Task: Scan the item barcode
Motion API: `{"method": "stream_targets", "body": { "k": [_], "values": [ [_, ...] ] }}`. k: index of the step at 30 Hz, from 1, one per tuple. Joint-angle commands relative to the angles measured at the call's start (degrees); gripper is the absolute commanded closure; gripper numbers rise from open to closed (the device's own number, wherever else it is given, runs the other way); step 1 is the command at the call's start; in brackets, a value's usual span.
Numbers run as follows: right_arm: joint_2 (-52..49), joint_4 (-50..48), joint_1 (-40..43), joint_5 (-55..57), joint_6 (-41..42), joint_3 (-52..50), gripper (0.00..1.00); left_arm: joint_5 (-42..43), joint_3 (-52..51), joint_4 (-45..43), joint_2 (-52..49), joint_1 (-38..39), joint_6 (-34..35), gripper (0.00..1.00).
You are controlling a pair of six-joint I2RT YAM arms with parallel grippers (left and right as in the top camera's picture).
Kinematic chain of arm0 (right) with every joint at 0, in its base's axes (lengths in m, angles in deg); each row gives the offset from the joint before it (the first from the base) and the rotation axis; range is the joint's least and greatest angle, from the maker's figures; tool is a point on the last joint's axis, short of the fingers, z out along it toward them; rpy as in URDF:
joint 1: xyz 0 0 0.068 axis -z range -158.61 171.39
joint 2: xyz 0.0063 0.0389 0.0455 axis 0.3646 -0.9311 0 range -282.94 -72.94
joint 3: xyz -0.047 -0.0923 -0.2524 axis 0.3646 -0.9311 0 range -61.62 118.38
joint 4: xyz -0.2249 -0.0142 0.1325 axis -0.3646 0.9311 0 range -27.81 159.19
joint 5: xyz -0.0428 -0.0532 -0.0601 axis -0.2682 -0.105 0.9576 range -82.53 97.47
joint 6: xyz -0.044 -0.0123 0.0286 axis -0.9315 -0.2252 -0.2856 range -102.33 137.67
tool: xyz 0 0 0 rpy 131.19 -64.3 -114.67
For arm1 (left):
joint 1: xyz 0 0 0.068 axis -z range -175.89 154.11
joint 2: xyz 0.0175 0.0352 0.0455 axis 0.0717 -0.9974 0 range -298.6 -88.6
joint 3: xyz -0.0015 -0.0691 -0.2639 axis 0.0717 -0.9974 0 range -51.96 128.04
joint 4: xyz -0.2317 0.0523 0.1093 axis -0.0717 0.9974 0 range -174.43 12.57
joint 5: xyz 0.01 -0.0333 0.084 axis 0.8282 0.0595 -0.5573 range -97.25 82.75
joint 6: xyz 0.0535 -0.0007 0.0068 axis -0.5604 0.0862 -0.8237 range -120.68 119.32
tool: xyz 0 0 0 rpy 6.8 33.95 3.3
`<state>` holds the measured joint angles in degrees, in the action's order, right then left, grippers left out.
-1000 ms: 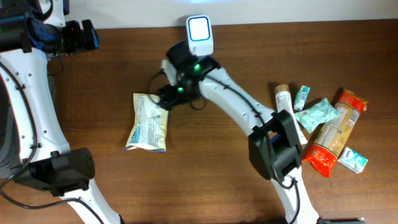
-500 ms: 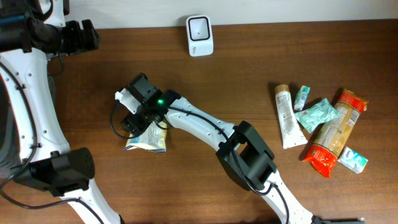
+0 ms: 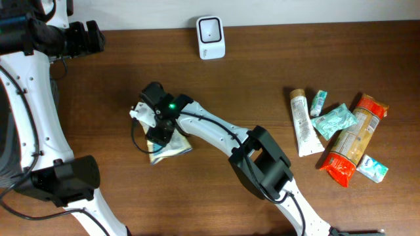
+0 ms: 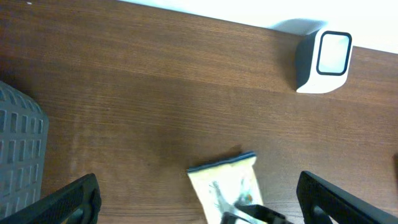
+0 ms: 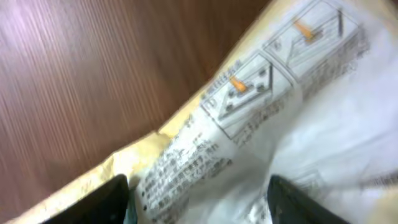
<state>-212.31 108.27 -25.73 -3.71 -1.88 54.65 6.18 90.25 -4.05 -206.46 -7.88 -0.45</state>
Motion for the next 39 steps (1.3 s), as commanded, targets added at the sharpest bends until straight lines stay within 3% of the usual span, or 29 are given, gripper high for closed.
{"method": "stream_targets", "body": {
  "k": [1,5,6,8,11,13,22,23,26,34,36,39],
  "values": [
    [1.03,8.79,3.19,7.39,-0.59,2.34,0.3,0.02,0.11,-0.11,-0.39,-0.17,-0.44,0.01],
    [2.97,21.14,6.47,7.37,0.07,9.6,0.3,0.04,0.11,-0.11,-0.39,-0.17,-0.44,0.01],
    [3.06,27.47,8.28,5.31,0.98,14.73,0.3,0.02,0.11,-0.11,-0.39,-0.17,-0.44,0.01],
    [3.06,31.12,9.79,-4.07,1.36,18.45,0.3,0.02,0.11,-0.11,-0.39,-0.17,-0.44,0.01],
    [2.69,31.04,9.73,-18.29,2.49,17.68,0.37,0.04,0.11,-0.11,-0.39,-0.17,-0.44,0.01],
    [2.16,31.04,8.2,-18.4,3.96,15.61,0.46,0.04,0.11,-0.11,-0.39,-0.17,-0.44,0.01],
    [2.05,30.67,6.23,-16.41,6.58,2.01,0.46,0.04,0.11,-0.11,-0.39,-0.17,-0.44,0.01],
    [2.05,31.21,7.87,-16.41,6.58,1.53,0.5,0.04,0.11,-0.11,-0.39,-0.17,-0.44,0.01],
    [2.08,31.1,12.33,-16.61,6.58,1.77,0.57,0.04,0.11,-0.11,-0.39,-0.17,-0.44,0.01],
    [2.45,31.06,18.05,-22.8,6.34,2.12,0.58,0.04,0.11,-0.11,-0.39,-0.17,-0.44,0.01],
    [2.75,31.36,18.56,-25.4,6.6,3.69,0.76,0.04,0.11,-0.11,-0.39,-0.17,-0.44,0.01],
    [3.3,31.5,22.38,-27.34,9.88,8.07,0.76,0.04,0.11,-0.11,-0.39,-0.17,-0.44,0.01]
  ]
}}
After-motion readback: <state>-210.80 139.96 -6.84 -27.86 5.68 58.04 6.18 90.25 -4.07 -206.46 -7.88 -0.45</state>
